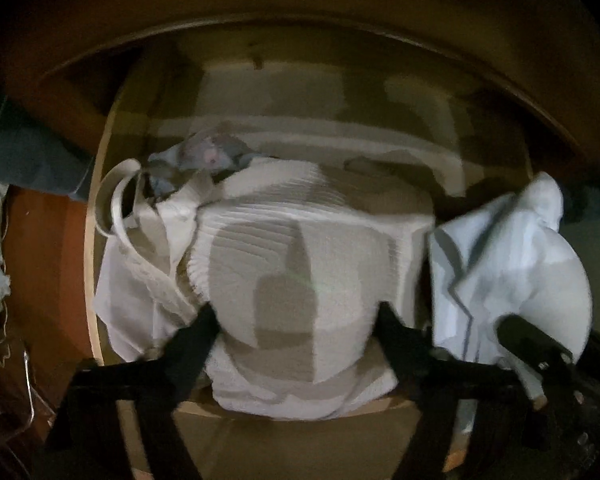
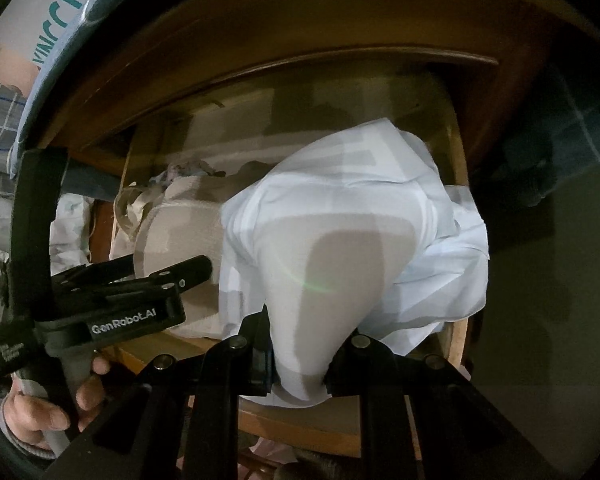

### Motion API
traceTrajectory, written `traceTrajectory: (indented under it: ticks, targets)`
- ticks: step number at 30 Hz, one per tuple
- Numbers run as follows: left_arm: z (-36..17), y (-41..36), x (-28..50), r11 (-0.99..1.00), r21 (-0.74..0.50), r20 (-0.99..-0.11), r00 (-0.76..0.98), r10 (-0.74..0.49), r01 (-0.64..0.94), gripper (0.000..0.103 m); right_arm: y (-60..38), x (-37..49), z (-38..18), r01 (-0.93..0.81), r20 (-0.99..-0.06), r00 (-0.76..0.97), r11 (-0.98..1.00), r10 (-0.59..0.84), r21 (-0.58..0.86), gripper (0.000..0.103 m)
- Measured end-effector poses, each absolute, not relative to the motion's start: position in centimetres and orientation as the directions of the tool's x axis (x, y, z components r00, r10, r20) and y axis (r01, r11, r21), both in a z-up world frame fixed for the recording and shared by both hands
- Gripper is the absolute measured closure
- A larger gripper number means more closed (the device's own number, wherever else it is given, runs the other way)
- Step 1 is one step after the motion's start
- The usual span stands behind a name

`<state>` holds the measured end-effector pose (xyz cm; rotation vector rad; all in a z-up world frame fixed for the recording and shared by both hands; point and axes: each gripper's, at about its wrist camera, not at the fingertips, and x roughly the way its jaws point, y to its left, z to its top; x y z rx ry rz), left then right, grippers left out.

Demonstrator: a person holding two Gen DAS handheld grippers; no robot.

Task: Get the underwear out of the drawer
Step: 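Grasp the white underwear with the right tool while the left tool grasps the cream bra, then lift the cream bra with the left tool into the white shoe box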

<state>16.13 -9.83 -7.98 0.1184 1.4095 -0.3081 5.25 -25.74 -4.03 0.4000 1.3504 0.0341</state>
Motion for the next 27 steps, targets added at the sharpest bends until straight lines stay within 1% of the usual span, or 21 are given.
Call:
traceTrajectory:
  ticks: [1, 3, 6, 9, 17, 27]
  targets:
    - [-7.8, -9.8, 16.1, 0.955, -0.102, -0.981, 0.129, -0.142, 0.278, 0.037, -25.6, 5.3, -4.0, 0.201, -0.94, 0.229, 0.933, 0.252, 0.299, 0.087]
    - [-7.5, -9.6, 16.0, 0.958, -0.1, -0.981, 0.137, -0.141, 0.27, 0.053, -25.6, 5.3, -4.1, 0.198, -0.941, 0.229, 0.934, 0.251, 0.297, 0.087]
    - [-7.1, -9.2, 16.0, 0.959, -0.118, -0.978, 0.137, -0.157, 0.257, 0.062, -25.5, 5.3, -4.1, 0.197, -0.941, 0.231, 0.935, 0.248, 0.295, 0.087]
    - [-6.6, -8.6, 15.9, 0.96, -0.143, -0.974, 0.137, -0.18, 0.241, 0.067, -25.5, 5.2, -4.1, 0.194, -0.939, 0.237, 0.935, 0.249, 0.297, 0.087]
    - [-4.6, -7.6, 14.4, 0.951, -0.161, -0.964, 0.165, -0.209, 0.264, 0.072, -25.7, 4.9, -4.0, 0.192, -0.935, 0.252, 0.934, 0.25, 0.302, 0.087]
    - [-0.3, -6.5, 12.7, 0.937, -0.179, -0.937, 0.238, -0.256, 0.3, 0.072, -25.5, 4.7, -3.9, 0.189, -0.936, 0.256, 0.937, 0.242, 0.294, 0.087]
